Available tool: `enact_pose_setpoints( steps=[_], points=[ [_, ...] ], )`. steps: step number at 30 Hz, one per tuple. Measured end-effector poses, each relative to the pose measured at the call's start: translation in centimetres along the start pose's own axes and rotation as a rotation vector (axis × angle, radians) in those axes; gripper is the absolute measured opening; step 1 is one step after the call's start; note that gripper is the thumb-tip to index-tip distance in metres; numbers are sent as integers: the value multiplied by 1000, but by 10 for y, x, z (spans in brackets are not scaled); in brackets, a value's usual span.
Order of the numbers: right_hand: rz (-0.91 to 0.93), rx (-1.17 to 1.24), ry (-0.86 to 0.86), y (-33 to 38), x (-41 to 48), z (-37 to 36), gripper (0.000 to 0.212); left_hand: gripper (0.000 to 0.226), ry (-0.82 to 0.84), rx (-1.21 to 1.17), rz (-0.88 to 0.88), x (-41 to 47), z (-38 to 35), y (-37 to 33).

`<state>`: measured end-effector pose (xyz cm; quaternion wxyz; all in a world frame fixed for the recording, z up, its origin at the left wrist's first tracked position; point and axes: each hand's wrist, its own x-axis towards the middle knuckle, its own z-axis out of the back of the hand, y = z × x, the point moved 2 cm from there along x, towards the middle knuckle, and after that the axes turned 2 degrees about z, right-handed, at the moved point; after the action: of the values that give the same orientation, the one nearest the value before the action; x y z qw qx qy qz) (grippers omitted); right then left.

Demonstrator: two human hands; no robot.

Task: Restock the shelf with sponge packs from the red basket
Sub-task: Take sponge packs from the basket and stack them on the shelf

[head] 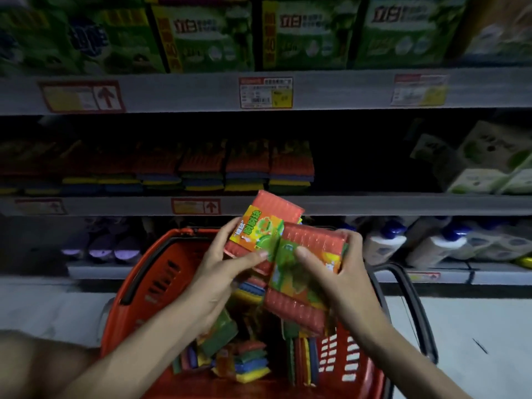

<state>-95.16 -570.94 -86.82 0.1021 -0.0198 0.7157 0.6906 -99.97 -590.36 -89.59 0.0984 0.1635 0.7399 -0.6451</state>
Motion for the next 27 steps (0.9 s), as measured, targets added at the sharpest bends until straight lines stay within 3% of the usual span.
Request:
enact_pose_setpoints(
  steps=[4, 8, 11, 15, 19, 22, 27],
  points=[
    [-35, -44, 35, 23, 10, 17, 60, 70, 25, -107, 25, -4, -3, 0],
    [-55, -24, -1, 44, 2, 34, 49, 78, -16, 83, -112, -9, 5, -20],
    [-41, -99, 25, 55, -14, 40, 40, 62, -28, 82, -176, -12, 15, -32],
    [-110, -225, 135, 57, -44, 31, 46, 57, -12, 57, -227, -27, 26, -45],
    [21, -331, 132, 56, -42, 30, 42, 75, 33, 130, -219, -30, 30, -61],
    [123, -380, 204, 61, -26, 38, 58, 85, 24, 155, -235, -22, 28, -70],
    [161, -285, 321, 48, -5, 35, 70, 60, -32, 158, -286, -4, 9, -85]
  ],
)
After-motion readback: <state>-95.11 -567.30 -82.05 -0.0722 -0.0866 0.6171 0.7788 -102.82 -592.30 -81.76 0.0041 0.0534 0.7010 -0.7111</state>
